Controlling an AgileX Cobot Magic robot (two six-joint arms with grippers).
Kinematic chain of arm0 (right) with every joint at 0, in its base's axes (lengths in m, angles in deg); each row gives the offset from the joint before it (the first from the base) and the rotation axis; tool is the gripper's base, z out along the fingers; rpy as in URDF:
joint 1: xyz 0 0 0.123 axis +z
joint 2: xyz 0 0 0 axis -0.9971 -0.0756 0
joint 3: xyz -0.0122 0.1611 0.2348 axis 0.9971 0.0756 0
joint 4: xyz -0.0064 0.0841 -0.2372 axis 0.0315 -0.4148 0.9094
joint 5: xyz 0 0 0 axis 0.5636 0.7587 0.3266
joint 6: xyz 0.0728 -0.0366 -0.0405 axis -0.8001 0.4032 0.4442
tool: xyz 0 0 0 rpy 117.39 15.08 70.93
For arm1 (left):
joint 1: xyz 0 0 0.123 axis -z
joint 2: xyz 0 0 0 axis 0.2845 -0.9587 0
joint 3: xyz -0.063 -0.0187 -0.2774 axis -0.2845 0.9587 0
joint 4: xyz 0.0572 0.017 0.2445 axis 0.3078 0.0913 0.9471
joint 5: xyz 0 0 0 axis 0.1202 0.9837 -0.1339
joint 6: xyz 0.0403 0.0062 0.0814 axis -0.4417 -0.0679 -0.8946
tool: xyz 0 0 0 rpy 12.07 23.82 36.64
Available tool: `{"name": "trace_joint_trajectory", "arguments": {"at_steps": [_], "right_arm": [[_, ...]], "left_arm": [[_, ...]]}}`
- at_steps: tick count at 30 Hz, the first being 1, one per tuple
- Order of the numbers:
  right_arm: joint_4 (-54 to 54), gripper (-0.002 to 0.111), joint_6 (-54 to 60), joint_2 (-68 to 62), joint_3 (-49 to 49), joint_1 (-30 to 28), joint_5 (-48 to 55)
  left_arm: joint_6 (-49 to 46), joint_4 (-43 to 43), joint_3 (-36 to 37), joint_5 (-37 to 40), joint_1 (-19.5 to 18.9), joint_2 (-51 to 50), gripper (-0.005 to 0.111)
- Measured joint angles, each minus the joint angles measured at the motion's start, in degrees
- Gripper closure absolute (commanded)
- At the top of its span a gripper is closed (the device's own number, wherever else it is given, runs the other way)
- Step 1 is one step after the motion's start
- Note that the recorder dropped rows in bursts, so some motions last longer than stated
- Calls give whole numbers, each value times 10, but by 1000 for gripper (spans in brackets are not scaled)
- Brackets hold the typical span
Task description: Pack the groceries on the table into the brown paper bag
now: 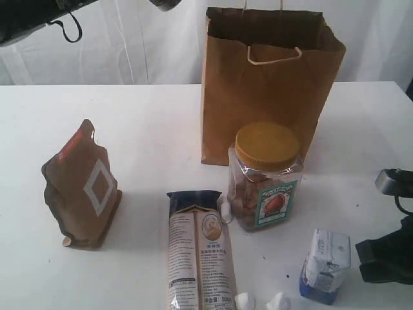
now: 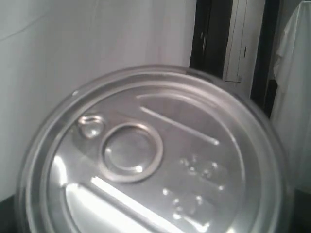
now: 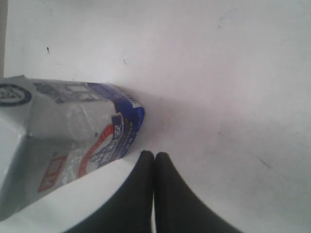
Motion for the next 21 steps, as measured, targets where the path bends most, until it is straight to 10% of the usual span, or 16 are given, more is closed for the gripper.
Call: {"name": "trace_joint_trajectory", "arguments": {"at_steps": [21], "right_arm": [[0,108,0,0,0,0,-1]], "left_arm": [[-32,35,-157,0,-5,-134,107]]}}
